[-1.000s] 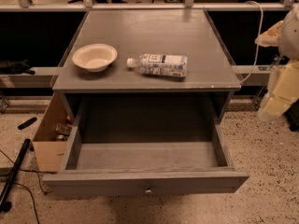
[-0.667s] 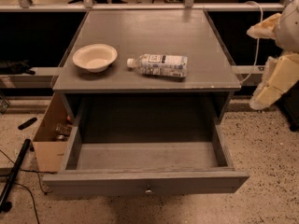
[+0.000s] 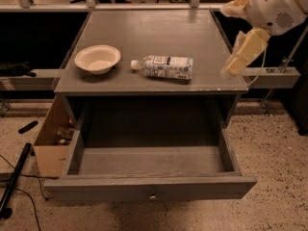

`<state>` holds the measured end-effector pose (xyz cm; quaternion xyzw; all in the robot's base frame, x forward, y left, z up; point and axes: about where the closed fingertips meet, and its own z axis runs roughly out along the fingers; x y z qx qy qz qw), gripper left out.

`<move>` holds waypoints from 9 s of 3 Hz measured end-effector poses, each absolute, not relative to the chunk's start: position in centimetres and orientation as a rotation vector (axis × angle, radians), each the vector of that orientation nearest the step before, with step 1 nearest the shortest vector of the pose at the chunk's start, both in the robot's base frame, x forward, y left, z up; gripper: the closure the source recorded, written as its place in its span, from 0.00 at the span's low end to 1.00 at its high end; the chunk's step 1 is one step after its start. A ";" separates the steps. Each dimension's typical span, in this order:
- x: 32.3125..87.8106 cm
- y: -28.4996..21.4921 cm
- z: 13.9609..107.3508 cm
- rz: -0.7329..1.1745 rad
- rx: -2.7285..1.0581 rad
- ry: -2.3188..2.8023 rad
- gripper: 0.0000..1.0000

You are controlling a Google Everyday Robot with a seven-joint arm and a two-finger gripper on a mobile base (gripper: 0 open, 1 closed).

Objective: Place blue plastic bottle into top drawer

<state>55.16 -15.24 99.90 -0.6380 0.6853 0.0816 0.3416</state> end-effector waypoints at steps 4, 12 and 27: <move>66.1 -6.6 93.2 0.298 -1.649 1.866 0.00; 69.4 -9.2 85.4 0.341 -1.633 1.930 1.00; 52.9 -4.6 64.4 0.672 -1.271 2.149 1.00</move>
Offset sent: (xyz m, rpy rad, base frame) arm 0.1141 0.0809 -0.0358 0.0064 0.0690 -0.0252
